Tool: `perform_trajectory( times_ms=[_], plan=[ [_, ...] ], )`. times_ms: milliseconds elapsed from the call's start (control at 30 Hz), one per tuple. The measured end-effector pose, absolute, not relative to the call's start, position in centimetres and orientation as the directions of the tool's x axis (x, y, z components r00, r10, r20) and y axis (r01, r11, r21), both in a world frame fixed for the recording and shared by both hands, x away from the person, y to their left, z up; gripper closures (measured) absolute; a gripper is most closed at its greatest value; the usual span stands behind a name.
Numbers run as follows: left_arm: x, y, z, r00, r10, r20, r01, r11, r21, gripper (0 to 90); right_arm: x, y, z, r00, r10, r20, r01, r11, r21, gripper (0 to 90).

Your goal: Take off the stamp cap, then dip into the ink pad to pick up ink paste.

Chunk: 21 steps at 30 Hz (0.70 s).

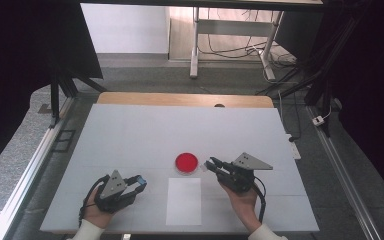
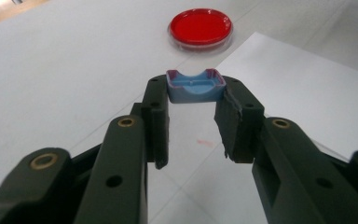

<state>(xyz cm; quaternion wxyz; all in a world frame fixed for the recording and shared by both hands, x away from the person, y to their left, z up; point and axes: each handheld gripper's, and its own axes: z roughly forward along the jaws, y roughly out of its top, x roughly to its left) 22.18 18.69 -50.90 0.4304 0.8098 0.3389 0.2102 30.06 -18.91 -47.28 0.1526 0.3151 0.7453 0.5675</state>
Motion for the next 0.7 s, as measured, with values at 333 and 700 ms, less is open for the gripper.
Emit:
perform_trajectory(
  times_ms=[333, 700],
  plan=[
    [22.0, 20.2, -51.4, 0.665, 0.746, 0.024, 0.394, -0.378, 0.838, 65.7, 30.1, -18.9, -47.3, -0.758, 0.641, 0.120, 0.291, 0.167, 0.942, 75.1],
    [22.2, 20.3, -51.4, 0.665, 0.747, 0.022, 0.392, -0.374, 0.840, 65.7, 30.1, -19.0, -47.2, -0.758, 0.644, 0.109, 0.283, 0.173, 0.943, 75.1]
  ],
)
